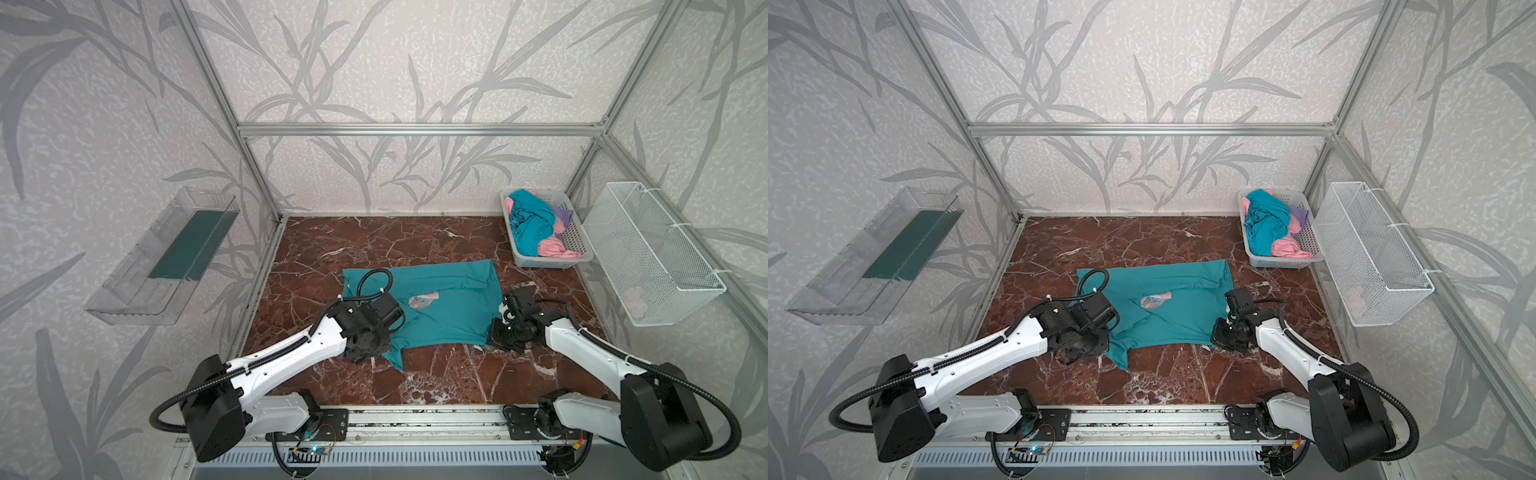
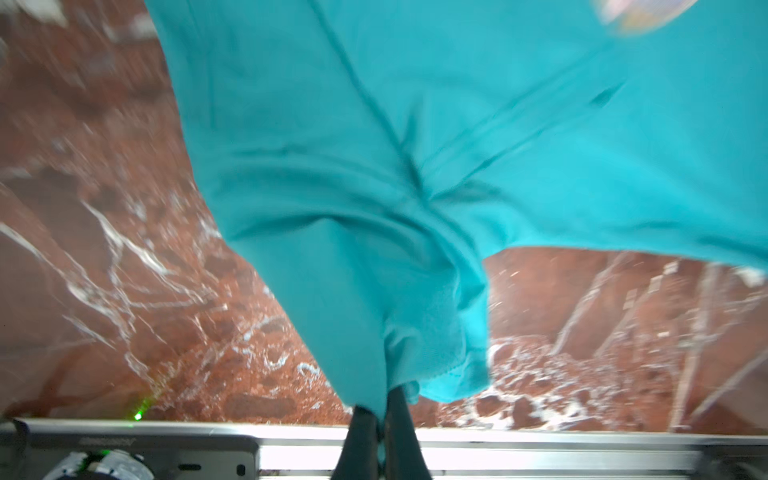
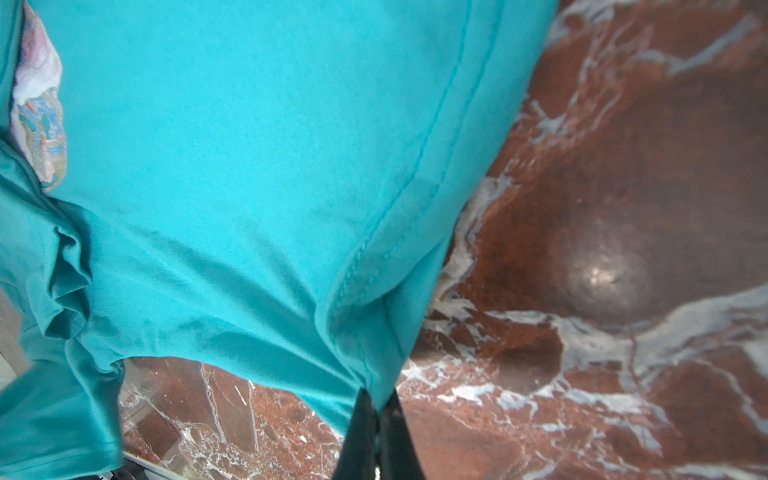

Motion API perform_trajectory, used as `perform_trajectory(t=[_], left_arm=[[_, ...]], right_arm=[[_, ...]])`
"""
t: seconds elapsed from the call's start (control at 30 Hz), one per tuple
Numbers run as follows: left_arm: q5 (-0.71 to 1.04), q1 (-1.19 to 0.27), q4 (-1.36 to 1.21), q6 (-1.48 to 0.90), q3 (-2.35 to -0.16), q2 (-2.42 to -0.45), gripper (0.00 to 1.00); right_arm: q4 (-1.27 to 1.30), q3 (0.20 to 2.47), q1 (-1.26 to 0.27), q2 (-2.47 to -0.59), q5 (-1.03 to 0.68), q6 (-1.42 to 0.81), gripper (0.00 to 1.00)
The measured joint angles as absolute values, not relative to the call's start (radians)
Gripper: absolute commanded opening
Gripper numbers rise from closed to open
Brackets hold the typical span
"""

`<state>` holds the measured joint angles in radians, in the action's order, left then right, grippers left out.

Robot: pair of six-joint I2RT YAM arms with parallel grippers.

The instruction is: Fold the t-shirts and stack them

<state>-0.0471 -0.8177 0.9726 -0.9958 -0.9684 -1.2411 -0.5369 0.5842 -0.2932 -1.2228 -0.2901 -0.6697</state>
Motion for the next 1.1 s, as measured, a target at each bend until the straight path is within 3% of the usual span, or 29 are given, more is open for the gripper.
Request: perform_trajectory(t=[0.5, 1.1], left_arm=[[-0.12, -0.54, 0.824, -0.785, -1.158, -1.377, 0.0], [-0.1, -0.495, 0.767, -0.665, -1.338, -1.665, 0.0]], right_arm=[[-0.416, 0.772, -0.166, -1.444, -0.301, -0.664, 0.0], [-0.362, 0.916, -0.112, -1.601, -0.292, -0.657, 0.03]])
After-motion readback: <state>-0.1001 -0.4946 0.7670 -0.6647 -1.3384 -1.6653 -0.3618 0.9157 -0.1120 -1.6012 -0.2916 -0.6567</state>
